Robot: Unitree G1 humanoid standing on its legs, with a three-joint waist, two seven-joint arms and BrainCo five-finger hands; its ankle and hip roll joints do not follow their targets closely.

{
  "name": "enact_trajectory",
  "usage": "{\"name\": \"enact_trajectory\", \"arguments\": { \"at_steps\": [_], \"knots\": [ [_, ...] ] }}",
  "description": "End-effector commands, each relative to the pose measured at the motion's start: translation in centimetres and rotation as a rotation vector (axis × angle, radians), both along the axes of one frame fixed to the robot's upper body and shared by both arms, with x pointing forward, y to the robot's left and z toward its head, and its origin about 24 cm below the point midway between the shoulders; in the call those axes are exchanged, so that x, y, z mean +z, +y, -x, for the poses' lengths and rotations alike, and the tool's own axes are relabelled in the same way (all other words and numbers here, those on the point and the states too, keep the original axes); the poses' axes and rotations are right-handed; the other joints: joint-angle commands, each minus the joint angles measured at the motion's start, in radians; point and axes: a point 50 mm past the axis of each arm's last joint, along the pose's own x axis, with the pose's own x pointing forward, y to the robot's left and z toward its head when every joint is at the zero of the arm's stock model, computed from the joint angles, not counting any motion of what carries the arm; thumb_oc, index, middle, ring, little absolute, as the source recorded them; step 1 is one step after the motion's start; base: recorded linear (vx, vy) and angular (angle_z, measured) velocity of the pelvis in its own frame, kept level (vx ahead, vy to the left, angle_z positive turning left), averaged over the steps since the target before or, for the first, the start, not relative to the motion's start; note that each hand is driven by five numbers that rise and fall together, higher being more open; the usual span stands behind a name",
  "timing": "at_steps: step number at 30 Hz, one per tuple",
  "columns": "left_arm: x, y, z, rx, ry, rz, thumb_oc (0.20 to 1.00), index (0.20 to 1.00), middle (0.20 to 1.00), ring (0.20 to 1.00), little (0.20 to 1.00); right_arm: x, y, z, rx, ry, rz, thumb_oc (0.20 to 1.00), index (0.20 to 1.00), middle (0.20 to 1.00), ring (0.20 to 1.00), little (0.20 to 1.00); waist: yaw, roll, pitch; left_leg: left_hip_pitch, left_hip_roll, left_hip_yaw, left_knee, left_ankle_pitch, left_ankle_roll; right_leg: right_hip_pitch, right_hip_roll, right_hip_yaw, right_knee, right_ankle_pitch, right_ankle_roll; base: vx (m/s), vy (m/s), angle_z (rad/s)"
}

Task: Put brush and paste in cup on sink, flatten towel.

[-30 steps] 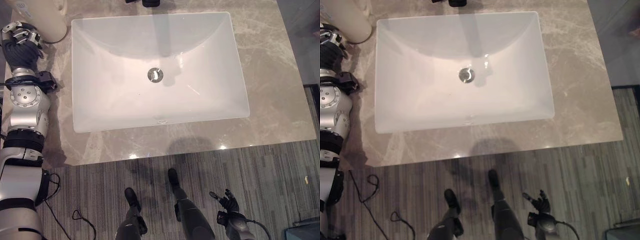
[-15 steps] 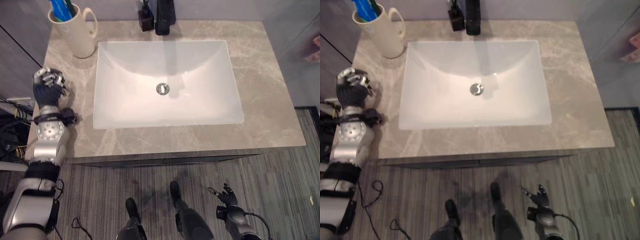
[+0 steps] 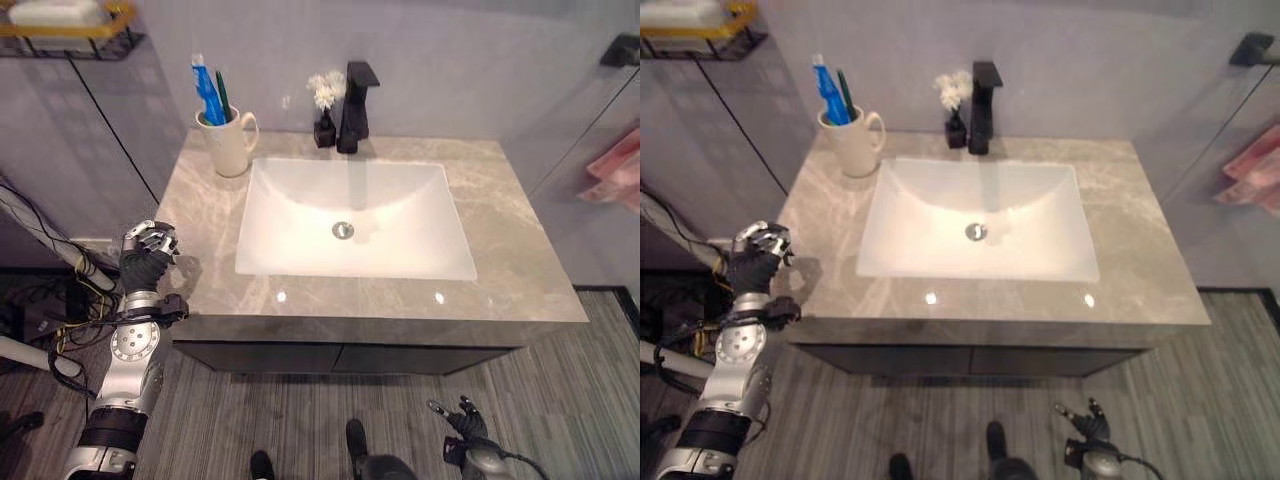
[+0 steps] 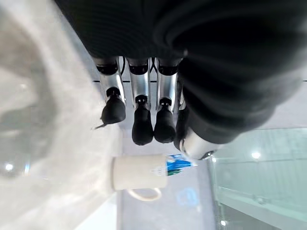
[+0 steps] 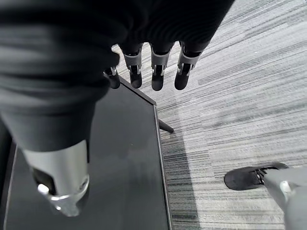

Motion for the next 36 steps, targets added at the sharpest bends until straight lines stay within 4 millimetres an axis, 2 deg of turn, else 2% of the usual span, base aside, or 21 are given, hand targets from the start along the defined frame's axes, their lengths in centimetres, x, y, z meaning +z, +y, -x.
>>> {"name": "enact_trajectory", "arguments": {
  "at_steps": [1, 3, 5, 7, 8, 9, 10, 11, 12, 15, 16, 18, 21, 23, 26, 28, 29, 30, 33, 35, 36],
  "knots": [
    [2.7, -0.1, -0.1, -0.045, -0.11, -0.07, 0.2, 0.2, 0.2, 0.2, 0.2, 0.4, -0.7, -0.9, -0.004, -0.025, 0.013, 1.0, 1.0, 1.0, 1.0, 1.0, 0.01, 0.001, 0.003, 0.038, -0.031, -0.009, 0.048, -0.093, 0.044, -0.015, -0.116, 0.018, 0.157, 0.013, 0.114, -0.04, 0.186, -0.05],
    [2.8, -0.2, 0.3, -0.072, -0.112, -0.092, 0.2, 0.2, 0.2, 0.2, 0.2, 0.2, -0.5, -0.6, 0.002, -0.011, 0.004, 1.0, 1.0, 1.0, 1.0, 1.0, 0.013, 0.002, 0.009, 0.052, -0.054, 0.006, 0.049, -0.111, 0.064, -0.051, -0.138, 0.01, 0.215, 0.063, 0.129, -0.04, 0.228, -0.16],
    [2.8, -0.1, 0.6, -0.07, -0.117, -0.088, 0.2, 0.2, 0.2, 0.2, 0.2, 0.2, -0.4, -0.6, 0.009, -0.011, 0.003, 1.0, 1.0, 1.0, 1.0, 1.0, 0.02, 0.005, 0.021, 0.068, -0.064, 0.019, 0.046, -0.118, 0.077, -0.08, -0.145, -0.02, 0.272, 0.073, 0.121, -0.03, 0.226, -0.37],
    [2.9, -0.1, 0.7, -0.071, -0.122, -0.091, 0.2, 0.2, 0.2, 0.2, 0.2, 0.1, -0.3, -0.6, 0.011, -0.009, 0.0, 1.0, 1.0, 1.0, 1.0, 1.0, 0.034, 0.012, 0.042, 0.083, -0.067, 0.037, 0.047, -0.127, 0.087, -0.113, -0.159, -0.119, 0.35, 0.056, 0.101, -0.05, 0.178, -0.45],
    [2.7, -0.2, 0.7, -0.073, -0.118, -0.079, 0.2, 0.2, 0.2, 0.2, 0.2, 0.0, -0.1, -0.3, 0.01, -0.003, -0.012, 1.0, 1.0, 1.0, 1.0, 1.0, 0.023, 0.015, 0.047, 0.092, -0.067, 0.034, 0.044, -0.128, 0.086, -0.129, -0.127, -0.135, 0.37, 0.026, 0.09, -0.02, 0.15, -0.45],
    [2.6, 0.0, 0.5, -0.064, -0.11, -0.076, 0.2, 0.2, 0.2, 0.2, 0.2, -0.1, 0.1, -0.1, 0.015, 0.002, -0.021, 1.0, 1.0, 1.0, 1.0, 1.0, 0.011, 0.014, 0.049, 0.106, -0.075, 0.042, 0.036, -0.126, 0.089, -0.173, -0.059, -0.154, 0.349, -0.012, 0.065, 0.02, 0.118, -0.31],
    [2.7, 0.1, 0.4, -0.058, -0.116, -0.067, 0.2, 0.2, 0.2, 0.2, 0.2, -0.3, 0.1, 0.1, 0.018, 0.012, -0.018, 1.0, 1.0, 1.0, 1.0, 1.0, 0.025, 0.013, 0.048, 0.109, -0.08, 0.055, 0.038, -0.134, 0.09, -0.174, -0.073, -0.229, 0.329, -0.022, 0.053, 0.03, 0.078, -0.2],
    [2.7, 0.0, 0.4, -0.058, -0.116, -0.067, 0.2, 0.2, 0.2, 0.2, 0.2, -0.3, 0.1, 0.1, 0.018, 0.012, -0.018, 1.0, 1.0, 1.0, 1.0, 1.0, 0.024, 0.013, 0.049, 0.109, -0.08, 0.053, 0.039, -0.134, 0.09, -0.172, -0.073, -0.231, 0.328, -0.022, 0.053, 0.12, 0.013, -0.09],
    [2.7, 0.0, 0.5, -0.054, -0.117, -0.06, 0.2, 0.2, 0.2, 0.2, 0.2, -0.4, 0.2, 0.3, 0.018, 0.022, -0.013, 1.0, 1.0, 1.0, 1.0, 1.0, 0.032, 0.018, 0.039, 0.125, -0.076, 0.055, 0.039, -0.16, 0.083, -0.159, -0.077, -0.308, 0.294, -0.045, 0.047, 0.07, -0.071, -0.12],
    [1.9, -0.5, 0.5, -0.07, -0.107, -0.015, 0.2, 0.2, 0.2, 0.2, 0.2, -0.4, -0.1, 0.7, 0.012, 0.028, -0.008, 1.0, 1.0, 1.0, 1.0, 1.0, 0.012, 0.015, 0.03, 0.121, -0.065, 0.057, 0.064, -0.156, 0.074, -0.153, -0.022, -0.219, 0.256, -0.045, 0.025, 0.09, -0.1, -0.03],
    [1.9, -0.5, 0.5, -0.07, -0.106, -0.015, 0.2, 0.2, 0.2, 0.2, 0.2, -0.4, -0.1, 0.7, 0.012, 0.029, -0.008, 1.0, 1.0, 1.0, 1.0, 1.0, 0.012, 0.015, 0.03, 0.121, -0.065, 0.058, 0.065, -0.157, 0.074, -0.154, -0.021, -0.218, 0.256, -0.045, 0.025, 0.18, -0.127, -0.05],
    [1.2, -0.7, 0.6, -0.072, -0.091, 0.022, 0.2, 0.2, 0.2, 0.2, 0.2, -0.3, -1.0, 1.0, -0.004, 0.039, 0.017, 1.0, 1.0, 1.0, 1.0, 1.0, 0.012, 0.021, 0.016, 0.095, -0.047, 0.064, 0.187, -0.185, 0.058, -0.094, 0.011, -0.225, 0.195, -0.061, -0.002, 0.19, -0.162, -0.14],
    [1.2, -1.1, 0.4, -0.077, -0.109, 0.077, 0.2, 0.2, 0.2, 0.2, 0.2, 0.5, -2.4, 0.2, -0.011, 0.013, 0.066, 1.0, 1.0, 1.0, 1.0, 1.0, 0.03, 0.022, 0.044, -0.025, 0.003, 0.039, 0.441, -0.119, 0.005, -0.044, 0.024, -0.237, 0.161, -0.075, -0.035, 0.07, -0.151, -0.1],
    [1.1, -1.3, 0.3, -0.081, -0.114, 0.09, 0.2, 0.2, 0.2, 0.2, 0.2, 0.9, -2.9, -0.4, -0.013, -0.007, 0.086, 1.0, 1.0, 1.0, 1.0, 1.0, 0.041, 0.017, 0.063, -0.09, 0.013, 0.005, 0.512, -0.073, -0.02, -0.022, 0.018, -0.237, 0.145, -0.083, -0.045, 0.04, -0.067, -0.1],
    [1.3, -1.3, 0.2, -0.075, -0.119, 0.086, 0.2, 0.2, 0.2, 0.2, 0.2, 1.3, -3.4, -0.7, 0.001, -0.018, 0.116, 1.0, 1.0, 1.0, 1.0, 1.0, 0.044, 0.003, 0.061, -0.155, 0.049, 0.011, 0.419, -0.086, -0.01, 0.014, -0.014, -0.232, 0.106, -0.085, -0.028, 0.11, 0.061, -0.06],
    [1.4, -1.1, 0.3, -0.058, -0.123, 0.088, 0.2, 0.2, 0.2, 0.2, 0.2, 1.5, -3.7, -1.0, 0.019, -0.018, 0.14, 1.0, 1.0, 1.0, 1.0, 1.0, 0.063, 0.013, 0.061, -0.158, 0.061, -0.041, 0.252, -0.022, -0.018, 0.029, -0.017, -0.208, 0.095, -0.086, -0.015, 0.18, 0.188, 0.01],
    [1.6, -1.0, 0.3, -0.042, -0.133, 0.079, 0.2, 0.2, 0.2, 0.2, 0.2, 1.6, -3.8, -1.1, 0.03, -0.019, 0.154, 1.0, 1.0, 1.0, 1.0, 1.0, 0.077, 0.025, 0.065, -0.174, 0.077, -0.092, 0.157, 0.049, -0.035, 0.035, -0.014, -0.195, 0.091, -0.09, -0.009, 0.17, 0.211, -0.02],
    [2.0, -0.9, 0.4, -0.04, -0.151, 0.061, 0.2, 0.2, 0.2, 0.2, 0.2, 1.9, -3.9, -1.4, 0.03, -0.03, 0.163, 1.0, 1.0, 1.0, 1.0, 1.0, 0.083, 0.034, 0.068, -0.185, 0.088, -0.127, 0.102, 0.08, -0.044, 0.032, -0.017, -0.183, 0.09, -0.09, -0.004, 0.11, 0.142, -0.09],
    [2.6, -0.7, 1.1, -0.029, -0.193, 0.052, 0.2, 0.2, 0.2, 0.2, 0.2, 2.0, -4.2, -1.5, 0.032, -0.031, 0.177, 1.0, 1.0, 1.0, 1.0, 1.0, 0.095, 0.05, 0.077, -0.196, 0.104, -0.168, 0.028, 0.129, -0.062, 0.04, -0.025, -0.163, 0.086, -0.1, 0.005, 0.11, 0.156, -0.33],
    [2.6, -0.5, 1.5, -0.026, -0.202, 0.067, 0.2, 0.2, 0.2, 0.2, 0.2, 1.9, -4.2, -1.4, 0.03, -0.026, 0.174, 1.0, 1.0, 1.0, 1.0, 1.0, 0.097, 0.057, 0.075, -0.181, 0.103, -0.173, 0.025, 0.127, -0.061, 0.041, -0.026, -0.152, 0.089, -0.104, 0.008, 0.14, 0.174, -0.41],
    [2.5, -0.2, 2.5, -0.014, -0.215, 0.079, 0.2, 0.2, 0.2, 0.2, 0.2, 1.8, -4.2, -1.1, 0.042, -0.012, 0.174, 1.0, 1.0, 1.0, 1.0, 1.0, 0.113, 0.064, 0.072, -0.164, 0.087, -0.2, 0.036, 0.111, -0.053, 0.049, -0.037, -0.125, 0.096, -0.105, 0.015, 0.17, 0.228, -0.61]
  ]
}}
